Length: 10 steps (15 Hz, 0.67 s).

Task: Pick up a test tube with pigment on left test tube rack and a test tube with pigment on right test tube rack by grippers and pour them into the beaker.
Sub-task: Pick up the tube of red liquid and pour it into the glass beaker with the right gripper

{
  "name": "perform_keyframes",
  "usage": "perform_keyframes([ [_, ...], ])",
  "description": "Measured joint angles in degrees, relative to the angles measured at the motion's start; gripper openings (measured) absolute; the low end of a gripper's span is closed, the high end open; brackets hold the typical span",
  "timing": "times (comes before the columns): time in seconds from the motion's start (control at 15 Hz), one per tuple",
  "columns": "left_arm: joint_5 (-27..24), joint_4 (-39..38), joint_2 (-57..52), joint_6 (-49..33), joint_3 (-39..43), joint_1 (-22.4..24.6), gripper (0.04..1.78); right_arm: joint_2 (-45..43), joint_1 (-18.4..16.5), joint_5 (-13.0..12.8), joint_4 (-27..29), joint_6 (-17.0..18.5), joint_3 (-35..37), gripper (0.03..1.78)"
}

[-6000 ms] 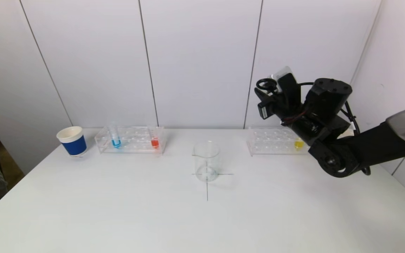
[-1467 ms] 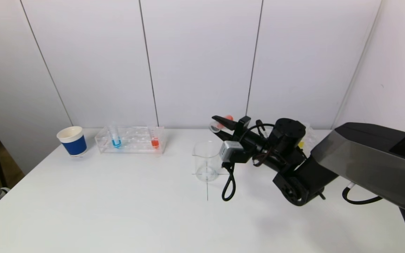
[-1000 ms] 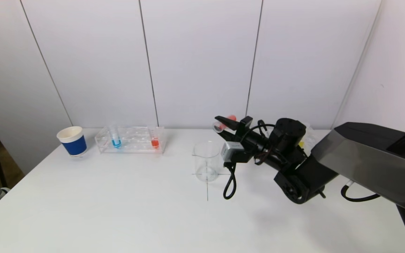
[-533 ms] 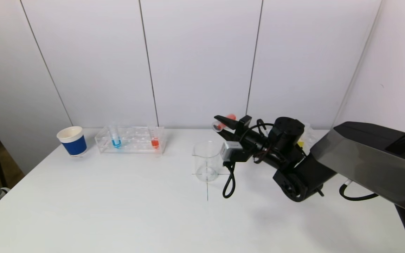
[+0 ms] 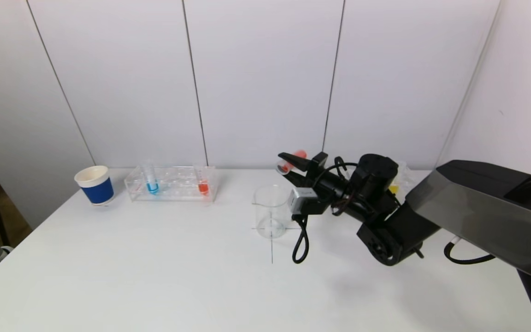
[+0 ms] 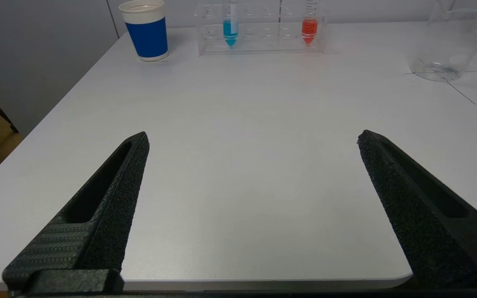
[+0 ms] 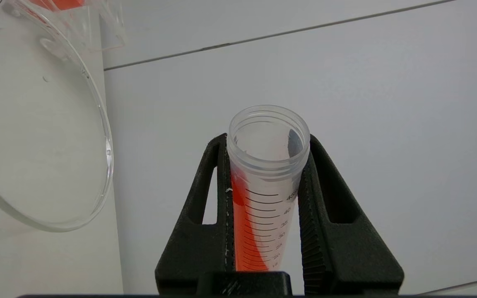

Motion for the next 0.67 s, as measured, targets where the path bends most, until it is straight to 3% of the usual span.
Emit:
perform_keyframes([
  [0.67,0.0,0.0,0.0,0.0,0.0,0.0,1.76,0.5,-0.4,1.4,1.1,-3.7,0.1,0.49],
])
